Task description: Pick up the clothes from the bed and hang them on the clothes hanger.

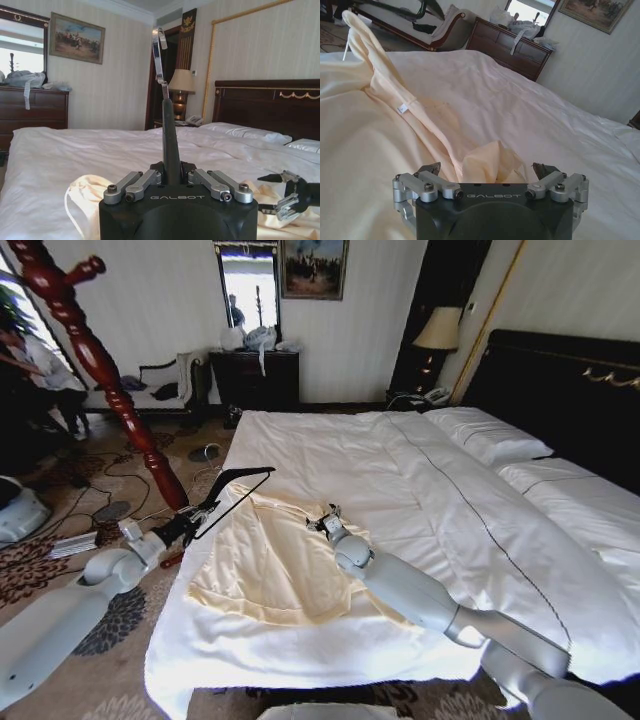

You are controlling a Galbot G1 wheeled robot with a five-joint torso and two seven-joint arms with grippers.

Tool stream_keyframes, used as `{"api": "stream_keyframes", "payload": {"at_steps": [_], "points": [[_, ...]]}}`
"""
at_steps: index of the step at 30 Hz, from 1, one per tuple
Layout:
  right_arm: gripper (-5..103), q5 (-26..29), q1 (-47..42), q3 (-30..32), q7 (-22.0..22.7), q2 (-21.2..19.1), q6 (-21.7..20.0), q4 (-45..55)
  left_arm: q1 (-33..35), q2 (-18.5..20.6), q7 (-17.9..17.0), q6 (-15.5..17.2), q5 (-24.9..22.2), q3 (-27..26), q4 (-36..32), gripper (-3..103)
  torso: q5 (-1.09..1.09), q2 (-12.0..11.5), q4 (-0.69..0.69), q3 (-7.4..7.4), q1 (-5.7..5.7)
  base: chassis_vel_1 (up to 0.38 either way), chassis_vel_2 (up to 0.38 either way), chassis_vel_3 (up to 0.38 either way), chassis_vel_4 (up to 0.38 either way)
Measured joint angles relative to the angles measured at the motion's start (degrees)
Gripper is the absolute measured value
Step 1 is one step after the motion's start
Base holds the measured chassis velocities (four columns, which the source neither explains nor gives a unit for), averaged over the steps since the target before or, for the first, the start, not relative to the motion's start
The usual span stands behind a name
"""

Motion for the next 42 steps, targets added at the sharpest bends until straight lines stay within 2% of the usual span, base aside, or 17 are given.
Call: {"api": "stream_keyframes", "payload": {"at_steps": [4,7,9,13,15,16,17,18,19,20,22,24,25,27,30,42], "points": [[99,-1.7,0.0,-0.6,0.7,0.7,0.1,-1.0,-0.1,0.1,-0.1,0.0,-0.3,0.0,-0.6,17,0.00,0.0,-0.01,0.00,0.00,0.000,0.000,0.000,0.000],[84,-2.7,0.3,-0.7,1.4,1.8,0.5,-2.1,-0.3,0.3,-0.2,0.0,-0.3,0.4,-0.6,17,0.01,0.0,0.01,0.00,0.00,0.000,0.000,0.000,0.000],[84,-2.8,0.4,-0.6,1.5,2.0,1.0,-2.3,-0.4,0.4,-0.2,0.0,-0.3,0.5,-0.6,17,0.01,0.0,0.01,0.00,0.00,0.000,0.000,0.000,0.000],[62,-2.7,1.0,0.1,1.4,2.2,1.8,-2.8,-0.5,0.3,-0.5,0.0,-0.4,0.7,-0.5,17,0.01,0.0,-0.01,0.00,0.00,0.000,0.000,0.000,0.000],[62,-2.6,1.2,0.0,1.2,2.0,1.8,-2.9,-0.5,0.2,-0.6,0.0,-0.4,0.7,-0.4,17,0.01,0.0,-0.01,0.00,0.00,0.000,0.000,0.000,0.000],[57,-2.3,1.4,-0.2,1.0,1.8,1.5,-3.0,-0.6,0.2,-0.8,0.0,-0.4,0.8,-0.4,17,0.00,0.0,0.00,0.00,0.00,0.000,0.000,0.000,0.000],[57,-2.1,1.5,-0.4,0.8,1.7,1.2,-3.1,-0.8,0.3,-0.8,0.0,-0.5,1.0,-0.4,17,0.00,0.0,0.00,0.00,0.00,0.000,0.000,0.000,0.000],[45,-2.0,1.5,-0.6,0.6,1.5,1.1,-3.2,-0.9,0.4,-0.8,0.0,-0.6,1.1,-0.4,17,0.00,0.0,0.00,0.00,0.00,0.000,0.000,0.000,0.000],[40,-1.8,1.5,-0.8,0.5,1.4,1.0,-3.3,-0.9,0.6,-0.8,0.0,-0.8,1.1,-0.5,17,0.01,0.0,-0.01,0.00,0.00,0.000,0.000,0.000,0.000],[40,-1.8,1.5,-0.8,0.5,1.4,1.0,-3.3,-0.9,0.6,-0.8,0.0,-0.8,1.1,-0.5,17,0.01,0.0,-0.01,0.00,0.00,0.000,0.000,0.000,0.000],[30,-0.6,1.5,-1.0,0.7,1.6,0.3,-3.3,-1.1,1.0,-0.8,0.0,-1.1,1.2,-0.6,17,0.01,0.0,-0.01,0.00,0.00,0.000,0.000,0.000,0.000],[30,-0.3,1.6,-1.0,0.8,1.7,0.1,-3.3,-1.1,1.0,-0.8,0.0,-1.1,1.2,-0.6,17,0.01,0.0,-0.01,0.00,0.00,0.000,0.000,0.000,0.000],[19,-0.1,1.9,-1.1,0.9,1.8,0.0,-3.3,-1.1,1.0,-0.8,0.0,-1.1,1.2,-0.6,17,0.01,0.0,0.01,0.00,0.00,0.000,0.000,0.000,0.000],[19,-0.1,2.0,-1.1,0.9,1.8,0.0,-3.3,-1.1,1.0,-0.8,0.0,-1.1,1.2,-0.6,17,0.00,0.0,0.01,0.00,0.00,0.000,0.000,0.000,0.000],[3,-0.1,2.2,-1.3,1.2,1.7,0.2,-3.4,-1.0,1.0,-0.7,0.0,-1.0,1.3,-0.8,17,0.01,0.0,0.00,0.00,0.00,0.000,0.000,0.000,0.000],[0,1.1,3.0,-1.5,2.9,2.6,1.6,-3.9,-0.1,0.9,-0.1,-0.2,-0.6,1.5,-1.7,17,0.00,0.0,0.00,0.00,0.00,0.000,0.000,0.000,0.000]]}}
